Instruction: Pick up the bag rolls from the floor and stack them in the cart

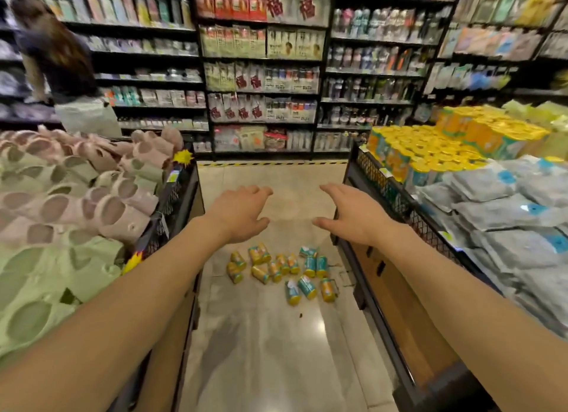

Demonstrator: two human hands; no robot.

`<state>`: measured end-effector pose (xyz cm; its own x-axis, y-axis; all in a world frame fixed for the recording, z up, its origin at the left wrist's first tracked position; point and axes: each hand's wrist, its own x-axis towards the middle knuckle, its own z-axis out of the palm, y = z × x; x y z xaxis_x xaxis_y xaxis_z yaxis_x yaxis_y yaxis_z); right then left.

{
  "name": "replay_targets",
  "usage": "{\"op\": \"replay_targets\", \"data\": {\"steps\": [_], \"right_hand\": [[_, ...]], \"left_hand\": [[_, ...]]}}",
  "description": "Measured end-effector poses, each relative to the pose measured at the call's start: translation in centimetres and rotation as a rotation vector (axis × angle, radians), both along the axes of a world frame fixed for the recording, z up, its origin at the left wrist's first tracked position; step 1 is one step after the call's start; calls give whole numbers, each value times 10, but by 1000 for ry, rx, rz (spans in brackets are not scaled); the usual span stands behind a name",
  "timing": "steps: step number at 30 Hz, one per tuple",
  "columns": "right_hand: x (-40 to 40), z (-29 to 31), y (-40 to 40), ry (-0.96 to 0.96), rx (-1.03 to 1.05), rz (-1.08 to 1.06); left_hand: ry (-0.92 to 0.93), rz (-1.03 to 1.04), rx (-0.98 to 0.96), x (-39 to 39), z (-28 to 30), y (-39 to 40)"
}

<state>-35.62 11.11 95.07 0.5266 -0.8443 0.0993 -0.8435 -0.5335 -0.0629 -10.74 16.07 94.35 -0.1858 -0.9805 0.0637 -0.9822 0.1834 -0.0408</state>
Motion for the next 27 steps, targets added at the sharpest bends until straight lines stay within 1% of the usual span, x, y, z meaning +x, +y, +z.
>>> {"op": "replay_targets", "data": {"steps": [4,13,17,21,25,27], "right_hand": [[-1,-3,-72,-14,24,12],[-1,-8,-217,-43,68,-17],[9,-19,-277,-52,96,-34],[24,-32,-338,-80,136,-94],[36,-46,-403,-106,175,-172],[40,-56,-434,-102,175,-182]], "left_hand": [[-1,11,12,-6,-2,-70],[33,24,-58,-7,2,-216],[21,16,-41,5,-8,-286],[29,-12,-31,16,-20,-361],[-36,-60,-39,17,-37,-423],[-36,-62,-47,17,-45,-453]]}}
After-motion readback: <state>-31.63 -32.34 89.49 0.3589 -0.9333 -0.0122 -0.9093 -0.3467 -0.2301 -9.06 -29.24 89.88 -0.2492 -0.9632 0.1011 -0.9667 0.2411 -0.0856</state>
